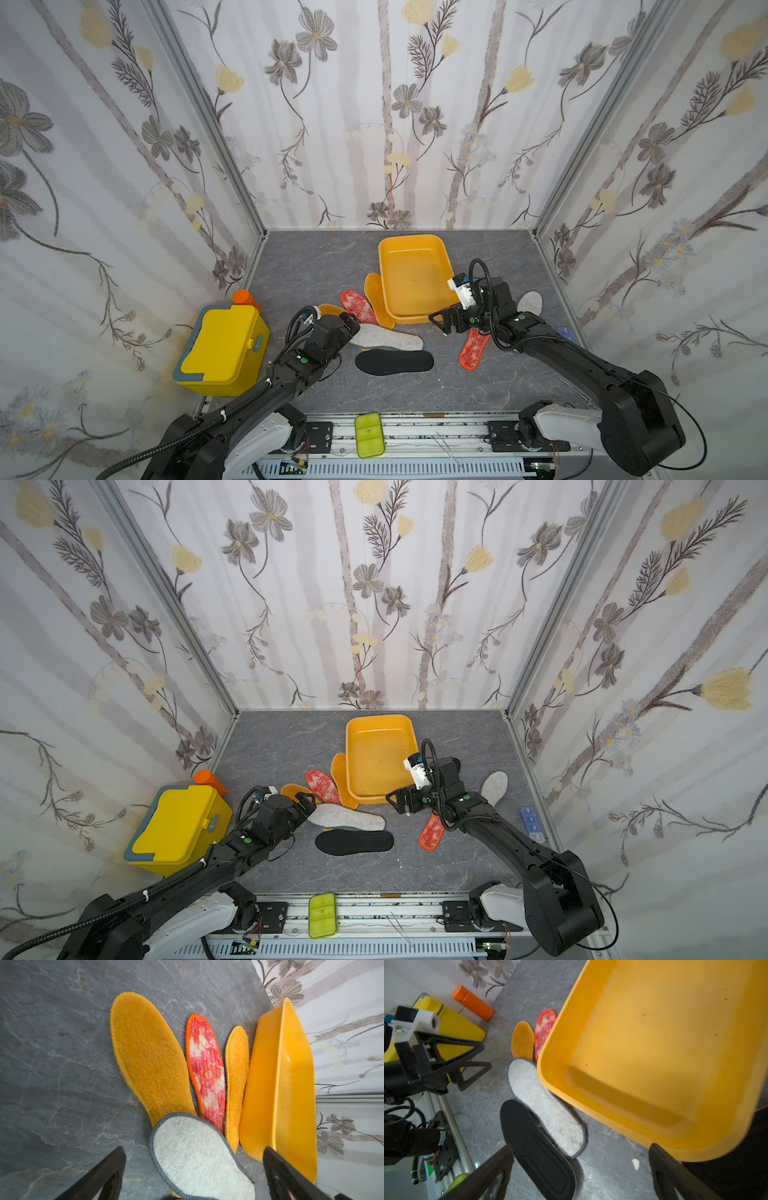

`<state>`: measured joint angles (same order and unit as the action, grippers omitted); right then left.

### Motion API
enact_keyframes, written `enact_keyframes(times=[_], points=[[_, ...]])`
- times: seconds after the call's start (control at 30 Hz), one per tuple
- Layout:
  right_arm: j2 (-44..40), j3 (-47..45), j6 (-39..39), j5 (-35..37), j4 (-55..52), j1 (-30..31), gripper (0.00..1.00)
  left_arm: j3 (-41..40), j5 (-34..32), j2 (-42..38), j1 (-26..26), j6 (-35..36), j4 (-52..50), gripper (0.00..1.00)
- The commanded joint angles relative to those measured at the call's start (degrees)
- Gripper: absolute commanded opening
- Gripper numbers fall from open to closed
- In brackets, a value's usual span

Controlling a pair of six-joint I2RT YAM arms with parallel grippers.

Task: Put the insoles into the storage box
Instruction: Pick up the insole from the center of the board.

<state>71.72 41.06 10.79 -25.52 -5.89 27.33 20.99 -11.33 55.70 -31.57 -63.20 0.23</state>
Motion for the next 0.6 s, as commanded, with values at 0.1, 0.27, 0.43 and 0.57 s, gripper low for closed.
enact_keyframes(times=[0.1,0.27,0.43,0.57], points=[[4.26,-0.19,-1.50,1.74,-0.52,8.02,1.00,-0.43,1.03,-0.03,0.02,-1.43,2.93,1.00],[8.56,0.20,-5.99,5.07,-0.86,14.14,1.00,-0.27,1.39,-0.40,0.02,-1.05,2.19,1.00],[11.49,1.42,-10.74,9.55,-1.14,18.58,1.00,-0.10,1.83,-2.17,0.86,-0.04,0.73,1.00],[12.61,1.74,-13.98,11.80,0.10,22.23,0.99,0.20,2.56,-5.34,3.55,1.13,-1.70,1.00]])
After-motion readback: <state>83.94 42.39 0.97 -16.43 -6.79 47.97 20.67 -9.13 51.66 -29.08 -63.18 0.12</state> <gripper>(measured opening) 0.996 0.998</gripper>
